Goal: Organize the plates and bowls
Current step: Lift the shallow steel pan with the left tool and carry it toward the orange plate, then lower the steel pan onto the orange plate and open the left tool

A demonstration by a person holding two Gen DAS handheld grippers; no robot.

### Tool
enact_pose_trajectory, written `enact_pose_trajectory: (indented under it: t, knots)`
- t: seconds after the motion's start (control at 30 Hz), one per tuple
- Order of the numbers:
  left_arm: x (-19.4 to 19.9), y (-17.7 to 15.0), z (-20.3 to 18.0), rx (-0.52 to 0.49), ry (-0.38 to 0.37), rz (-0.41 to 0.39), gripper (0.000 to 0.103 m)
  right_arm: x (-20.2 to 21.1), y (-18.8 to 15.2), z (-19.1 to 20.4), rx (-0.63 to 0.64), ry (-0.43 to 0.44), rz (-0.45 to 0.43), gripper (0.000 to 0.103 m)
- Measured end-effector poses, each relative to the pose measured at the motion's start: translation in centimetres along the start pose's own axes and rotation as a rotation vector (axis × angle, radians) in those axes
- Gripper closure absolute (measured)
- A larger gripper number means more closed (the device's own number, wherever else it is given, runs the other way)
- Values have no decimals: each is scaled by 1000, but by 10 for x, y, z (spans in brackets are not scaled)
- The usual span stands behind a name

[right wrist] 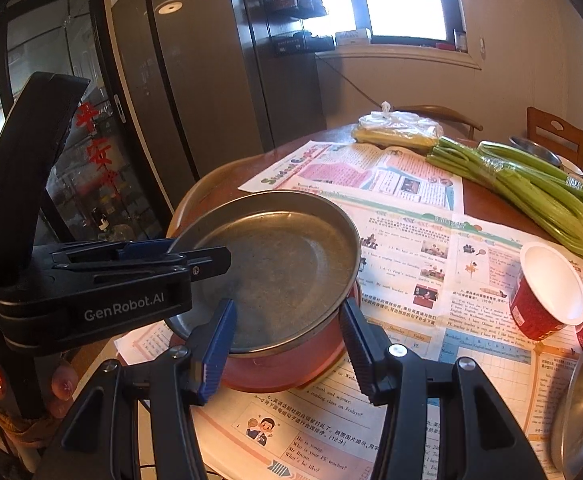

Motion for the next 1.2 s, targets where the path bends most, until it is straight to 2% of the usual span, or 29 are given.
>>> enact_pose_trajectory:
  t: [0.7,1.2]
  knots:
    - [-23,-14,-2,-12,34,23,58,-25,-11,-4,22,-39,51,50]
    - [-27,-18,-4,-13,32,30,58,-33,-19,-8,32,-51,74,50]
Point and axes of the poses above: each gripper's, at about its wrist camera, not at the fingertips, and x roughly against the way its jaws point, z to its left, y to its top, the point moved 2 cm from there along -x, roughly the way its jaws point, and after that the axes turned 5 degrees about y, right-handed, at the moved point
